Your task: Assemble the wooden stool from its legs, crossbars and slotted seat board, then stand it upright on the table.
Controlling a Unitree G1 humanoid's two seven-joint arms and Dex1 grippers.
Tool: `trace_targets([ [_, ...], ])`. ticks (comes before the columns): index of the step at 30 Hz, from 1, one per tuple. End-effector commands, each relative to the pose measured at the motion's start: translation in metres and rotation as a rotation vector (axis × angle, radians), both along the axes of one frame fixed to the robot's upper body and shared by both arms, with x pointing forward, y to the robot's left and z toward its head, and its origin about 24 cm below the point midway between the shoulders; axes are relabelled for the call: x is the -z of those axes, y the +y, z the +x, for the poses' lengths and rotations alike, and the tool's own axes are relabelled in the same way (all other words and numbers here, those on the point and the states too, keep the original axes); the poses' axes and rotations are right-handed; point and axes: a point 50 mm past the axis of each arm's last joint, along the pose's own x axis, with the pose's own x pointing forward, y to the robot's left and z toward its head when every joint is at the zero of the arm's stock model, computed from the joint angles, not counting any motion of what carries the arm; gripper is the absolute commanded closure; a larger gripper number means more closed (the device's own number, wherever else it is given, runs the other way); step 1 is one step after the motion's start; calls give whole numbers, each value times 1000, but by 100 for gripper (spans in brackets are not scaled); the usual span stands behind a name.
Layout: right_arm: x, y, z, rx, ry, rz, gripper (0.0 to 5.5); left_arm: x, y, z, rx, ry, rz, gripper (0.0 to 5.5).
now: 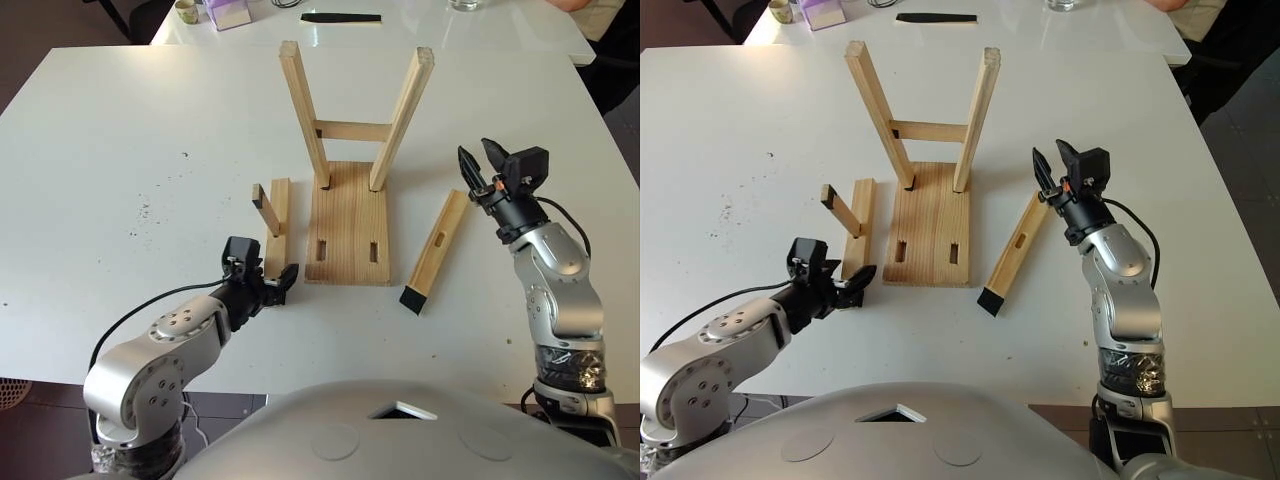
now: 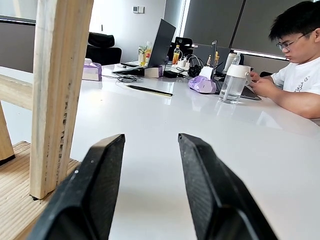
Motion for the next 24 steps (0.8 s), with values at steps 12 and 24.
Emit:
trace_targets([
  [12,5,3,-5,68,-18,37,354,19,28,-14,41,250,212,292],
  [24,-77,-5,40,223,-158,17,354,-87,89,132,-500,-512,12,349],
])
